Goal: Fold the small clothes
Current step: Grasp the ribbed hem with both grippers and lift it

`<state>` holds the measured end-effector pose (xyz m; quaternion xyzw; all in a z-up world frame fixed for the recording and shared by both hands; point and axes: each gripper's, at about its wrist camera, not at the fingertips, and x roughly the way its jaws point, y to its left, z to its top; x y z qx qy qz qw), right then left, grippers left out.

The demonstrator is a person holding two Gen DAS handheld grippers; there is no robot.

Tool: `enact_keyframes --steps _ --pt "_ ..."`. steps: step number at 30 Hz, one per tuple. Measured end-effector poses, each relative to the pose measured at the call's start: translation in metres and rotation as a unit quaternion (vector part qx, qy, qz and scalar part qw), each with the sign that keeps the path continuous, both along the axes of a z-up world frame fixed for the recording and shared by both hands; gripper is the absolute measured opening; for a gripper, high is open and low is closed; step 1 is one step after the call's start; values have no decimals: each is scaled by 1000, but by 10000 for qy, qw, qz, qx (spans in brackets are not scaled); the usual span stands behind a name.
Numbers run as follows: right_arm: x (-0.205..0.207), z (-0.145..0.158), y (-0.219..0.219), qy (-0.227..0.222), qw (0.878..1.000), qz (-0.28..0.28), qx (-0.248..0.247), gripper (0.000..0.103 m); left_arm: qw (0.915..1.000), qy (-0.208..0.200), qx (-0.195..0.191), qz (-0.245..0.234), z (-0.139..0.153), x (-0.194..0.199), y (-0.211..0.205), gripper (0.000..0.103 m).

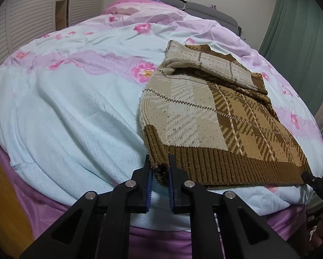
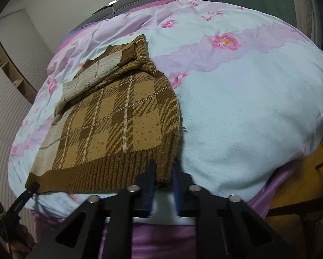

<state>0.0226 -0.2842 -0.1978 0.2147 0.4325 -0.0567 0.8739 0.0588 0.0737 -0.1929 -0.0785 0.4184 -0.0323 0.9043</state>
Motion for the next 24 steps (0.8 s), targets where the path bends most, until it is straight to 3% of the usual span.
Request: enact_keyframes --steps 13,17,24 --pt "3 53 -2 -874 9958 -83 -247 9 9986 -489 -215 33 45 7 1 9" --pt "13 77 -3 -1159 9929 -83 -253 9 9958 -905 -165 -5 75 13 -1 9" --pt "36 101 -4 -1507 9881 -34 -306 9 9926 -1203 -145 -58 99 49 -4 9"
